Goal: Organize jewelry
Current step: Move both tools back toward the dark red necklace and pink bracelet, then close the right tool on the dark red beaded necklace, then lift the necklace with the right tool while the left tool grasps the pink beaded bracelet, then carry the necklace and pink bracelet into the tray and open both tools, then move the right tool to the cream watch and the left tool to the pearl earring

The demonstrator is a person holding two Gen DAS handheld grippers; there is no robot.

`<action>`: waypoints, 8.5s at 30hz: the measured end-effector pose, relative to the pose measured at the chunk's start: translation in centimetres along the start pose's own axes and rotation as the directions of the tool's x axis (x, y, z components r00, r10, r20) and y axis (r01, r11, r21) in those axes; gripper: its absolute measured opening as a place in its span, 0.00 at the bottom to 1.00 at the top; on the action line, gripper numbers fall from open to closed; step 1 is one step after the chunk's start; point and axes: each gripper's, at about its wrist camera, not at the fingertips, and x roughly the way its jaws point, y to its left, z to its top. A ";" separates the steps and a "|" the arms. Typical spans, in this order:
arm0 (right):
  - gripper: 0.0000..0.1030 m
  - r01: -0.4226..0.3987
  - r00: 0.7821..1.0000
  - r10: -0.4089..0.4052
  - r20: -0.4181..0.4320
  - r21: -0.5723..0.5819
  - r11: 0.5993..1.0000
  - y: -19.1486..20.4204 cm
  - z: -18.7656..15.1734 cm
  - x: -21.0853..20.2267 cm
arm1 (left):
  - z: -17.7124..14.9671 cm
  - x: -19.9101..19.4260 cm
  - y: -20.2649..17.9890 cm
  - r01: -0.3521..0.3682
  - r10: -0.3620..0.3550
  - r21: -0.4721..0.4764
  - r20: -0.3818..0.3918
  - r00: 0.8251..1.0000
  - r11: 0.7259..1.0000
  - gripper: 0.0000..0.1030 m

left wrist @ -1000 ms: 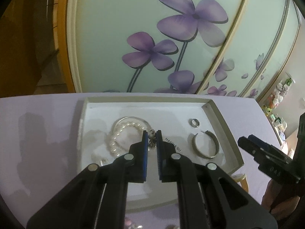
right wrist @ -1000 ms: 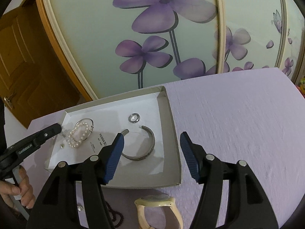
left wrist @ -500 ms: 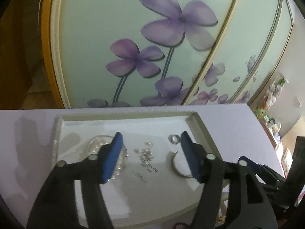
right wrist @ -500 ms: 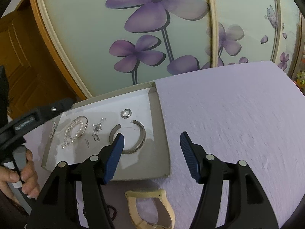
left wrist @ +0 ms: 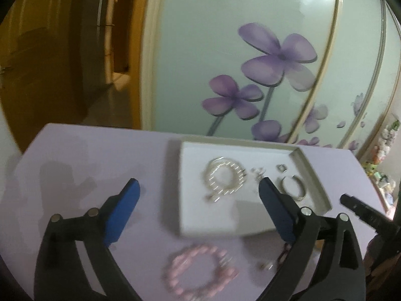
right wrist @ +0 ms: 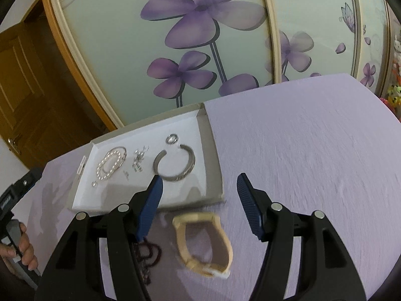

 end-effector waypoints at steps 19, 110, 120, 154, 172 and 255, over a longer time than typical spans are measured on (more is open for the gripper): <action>0.65 0.017 0.998 -0.018 -0.056 -0.020 1.000 -0.5 -6.7 -3.2 | -8.5 -6.3 2.9 -0.081 0.081 -0.049 -0.013 0.997 0.995 0.96; 0.04 -0.263 0.943 0.303 0.138 -0.249 0.932 8.1 0.6 -8.1 | -9.1 0.2 1.8 -0.056 0.058 0.017 -0.189 0.980 0.998 0.62; 0.04 -0.265 0.941 0.308 0.144 -0.255 0.930 8.4 0.8 -8.3 | -9.5 2.2 1.2 -0.028 0.031 0.016 -0.246 0.969 0.999 0.37; 0.04 -0.235 0.888 0.352 0.297 -0.364 0.901 10.5 8.0 -11.5 | 0.0 -6.0 -2.7 0.153 -0.157 0.128 0.015 0.988 0.980 0.12; 0.04 -0.167 0.931 0.256 0.260 -0.319 0.933 10.4 10.1 -5.3 | 6.8 -1.1 -5.0 0.152 -0.160 0.137 0.048 0.986 0.979 0.13; 0.80 -0.016 0.997 0.028 0.074 -0.156 0.988 1.5 -1.9 -3.8 | -1.9 -4.4 -1.7 0.039 -0.049 0.089 0.112 0.992 0.995 0.98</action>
